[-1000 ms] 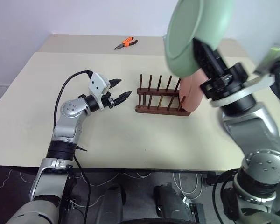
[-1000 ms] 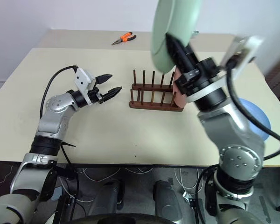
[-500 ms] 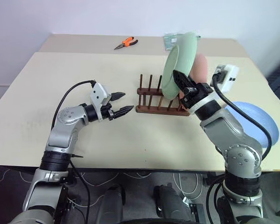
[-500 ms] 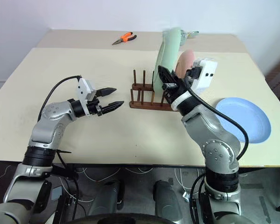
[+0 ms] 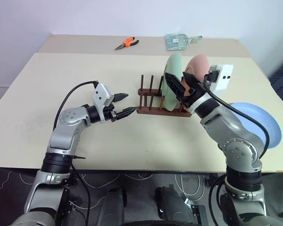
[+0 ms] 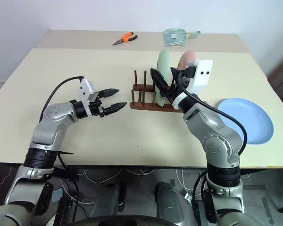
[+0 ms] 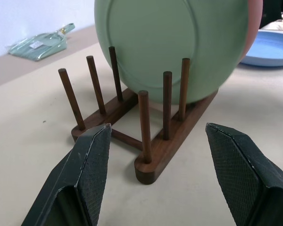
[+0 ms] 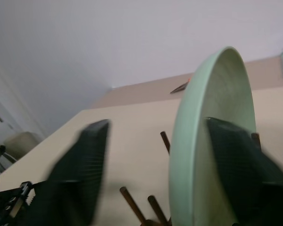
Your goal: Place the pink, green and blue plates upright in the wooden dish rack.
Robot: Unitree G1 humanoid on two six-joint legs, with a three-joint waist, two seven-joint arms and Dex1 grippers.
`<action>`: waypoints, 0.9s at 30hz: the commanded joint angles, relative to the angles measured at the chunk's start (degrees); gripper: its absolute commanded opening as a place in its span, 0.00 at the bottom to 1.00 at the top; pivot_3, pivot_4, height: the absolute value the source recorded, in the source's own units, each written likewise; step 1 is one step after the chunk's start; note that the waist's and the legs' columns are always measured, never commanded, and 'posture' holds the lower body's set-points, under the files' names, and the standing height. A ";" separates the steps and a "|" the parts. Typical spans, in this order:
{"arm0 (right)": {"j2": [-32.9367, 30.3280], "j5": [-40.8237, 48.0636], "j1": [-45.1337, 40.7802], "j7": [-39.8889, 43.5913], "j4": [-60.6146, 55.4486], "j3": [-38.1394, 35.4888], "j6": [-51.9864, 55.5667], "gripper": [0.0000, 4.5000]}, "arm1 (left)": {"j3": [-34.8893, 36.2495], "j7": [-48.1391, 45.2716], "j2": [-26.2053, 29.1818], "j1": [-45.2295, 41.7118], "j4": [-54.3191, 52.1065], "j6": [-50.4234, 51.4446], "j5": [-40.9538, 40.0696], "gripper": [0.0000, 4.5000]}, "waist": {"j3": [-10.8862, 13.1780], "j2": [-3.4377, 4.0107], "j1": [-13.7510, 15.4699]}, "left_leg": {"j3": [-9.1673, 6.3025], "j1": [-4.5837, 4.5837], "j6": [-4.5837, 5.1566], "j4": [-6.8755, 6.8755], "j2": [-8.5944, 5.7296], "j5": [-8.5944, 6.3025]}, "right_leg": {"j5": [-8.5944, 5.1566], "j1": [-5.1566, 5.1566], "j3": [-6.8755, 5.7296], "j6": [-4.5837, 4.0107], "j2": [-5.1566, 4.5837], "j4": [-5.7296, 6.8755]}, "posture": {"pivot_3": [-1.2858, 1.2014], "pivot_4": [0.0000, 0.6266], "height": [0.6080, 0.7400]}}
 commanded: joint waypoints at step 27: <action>-24.57 -31.47 35.57 18.91 4.10 -12.71 -3.50 0.94 | -6.87 -9.56 -2.25 -3.98 -6.46 6.08 -5.38 0.73 | -0.04 0.00 0.07 | 0.07 0.03 0.03 0.05 -0.02 -0.02 | -0.01 0.02 0.10 -0.03 0.02 -0.08 | 0.52 0.24 0.90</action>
